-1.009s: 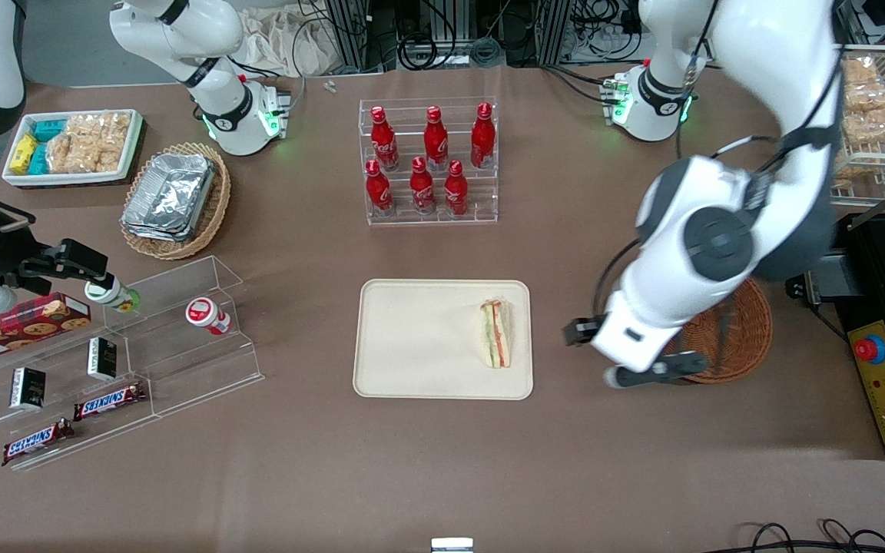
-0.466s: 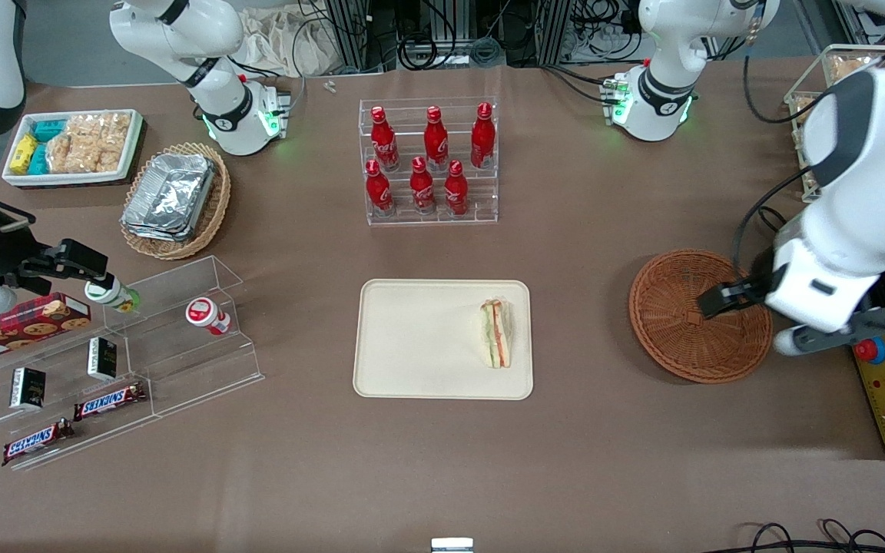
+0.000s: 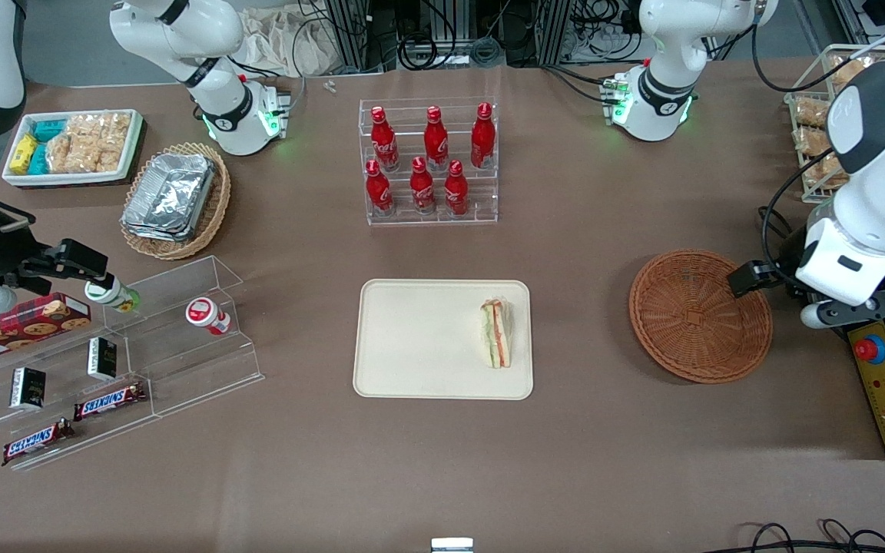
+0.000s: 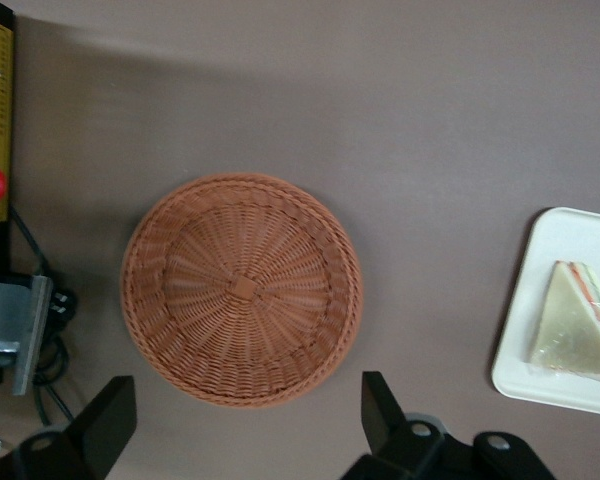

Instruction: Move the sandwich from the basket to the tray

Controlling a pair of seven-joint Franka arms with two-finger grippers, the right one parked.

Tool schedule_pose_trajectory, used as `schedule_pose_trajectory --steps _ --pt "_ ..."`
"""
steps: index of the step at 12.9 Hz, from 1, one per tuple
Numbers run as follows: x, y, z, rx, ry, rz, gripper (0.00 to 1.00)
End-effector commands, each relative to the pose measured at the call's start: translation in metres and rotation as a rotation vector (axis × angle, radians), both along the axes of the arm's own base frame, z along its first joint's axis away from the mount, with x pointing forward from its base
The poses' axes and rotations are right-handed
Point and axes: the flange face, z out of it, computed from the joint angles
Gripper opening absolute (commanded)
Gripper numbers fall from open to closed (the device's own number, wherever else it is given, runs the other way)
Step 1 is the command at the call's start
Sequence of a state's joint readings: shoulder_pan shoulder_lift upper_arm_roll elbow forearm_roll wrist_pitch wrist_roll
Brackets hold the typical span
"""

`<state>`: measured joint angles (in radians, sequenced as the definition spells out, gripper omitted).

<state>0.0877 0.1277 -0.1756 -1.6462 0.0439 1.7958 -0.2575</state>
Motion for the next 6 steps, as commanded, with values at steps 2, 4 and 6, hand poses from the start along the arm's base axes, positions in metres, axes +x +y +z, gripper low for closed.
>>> schedule_pose_trajectory --steps 2,4,6 --pt "0.001 0.024 0.007 -0.008 -0.020 -0.004 1.00" --pt "0.004 0.023 0.016 -0.010 -0.034 -0.002 1.00" --pt "0.006 0.022 0.020 -0.008 -0.035 -0.006 1.00"
